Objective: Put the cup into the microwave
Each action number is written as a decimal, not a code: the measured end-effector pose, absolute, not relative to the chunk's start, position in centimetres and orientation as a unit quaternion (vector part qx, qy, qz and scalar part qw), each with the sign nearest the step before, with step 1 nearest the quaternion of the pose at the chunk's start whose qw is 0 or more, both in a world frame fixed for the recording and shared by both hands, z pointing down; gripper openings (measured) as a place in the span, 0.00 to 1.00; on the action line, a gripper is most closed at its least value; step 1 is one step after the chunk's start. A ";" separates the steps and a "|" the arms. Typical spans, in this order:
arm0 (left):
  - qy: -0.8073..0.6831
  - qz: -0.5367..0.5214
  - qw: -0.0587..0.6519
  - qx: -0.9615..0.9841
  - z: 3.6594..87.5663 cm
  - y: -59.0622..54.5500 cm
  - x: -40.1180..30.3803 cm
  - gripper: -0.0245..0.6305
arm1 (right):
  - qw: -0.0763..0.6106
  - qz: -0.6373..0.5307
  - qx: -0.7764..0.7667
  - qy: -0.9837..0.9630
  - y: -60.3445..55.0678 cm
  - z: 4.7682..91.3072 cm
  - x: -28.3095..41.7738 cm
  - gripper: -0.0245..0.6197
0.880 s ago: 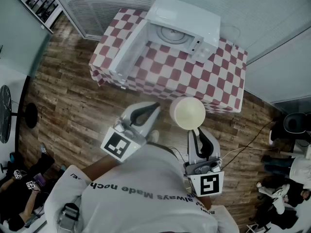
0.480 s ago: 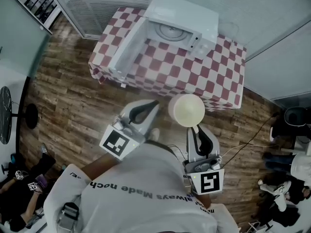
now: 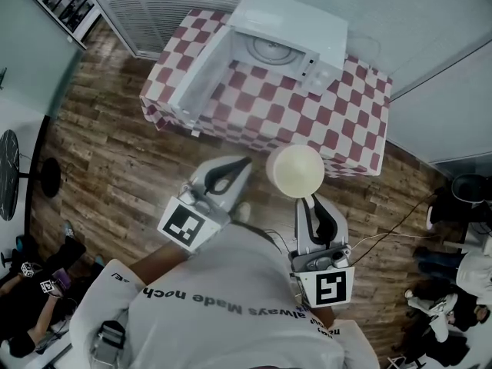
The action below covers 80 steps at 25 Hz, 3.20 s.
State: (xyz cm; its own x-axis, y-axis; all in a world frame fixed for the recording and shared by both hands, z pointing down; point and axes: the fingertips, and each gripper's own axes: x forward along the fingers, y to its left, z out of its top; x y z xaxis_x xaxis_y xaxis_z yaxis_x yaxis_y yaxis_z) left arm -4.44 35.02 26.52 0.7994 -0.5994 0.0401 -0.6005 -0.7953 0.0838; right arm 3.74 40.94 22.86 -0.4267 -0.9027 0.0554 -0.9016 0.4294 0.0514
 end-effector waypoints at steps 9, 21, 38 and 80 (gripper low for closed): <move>-0.320 0.004 0.046 0.946 26.7 32.1 -4.4 0.04 | 0.039 -0.008 0.532 -0.846 37.6 23.2 3.7 0.11; -0.314 -0.008 0.047 0.948 26.5 23.1 -5.5 0.04 | 0.046 -0.013 0.535 -0.844 28.8 23.2 2.4 0.11; -0.283 -0.014 0.060 0.957 26.5 9.9 -8.8 0.04 | 0.059 -0.020 0.547 -0.835 15.5 23.2 -1.5 0.11; -0.279 -0.004 0.053 0.959 26.2 -5.5 5.1 0.04 | 0.039 -0.014 0.550 -0.834 -0.1 24.3 12.6 0.11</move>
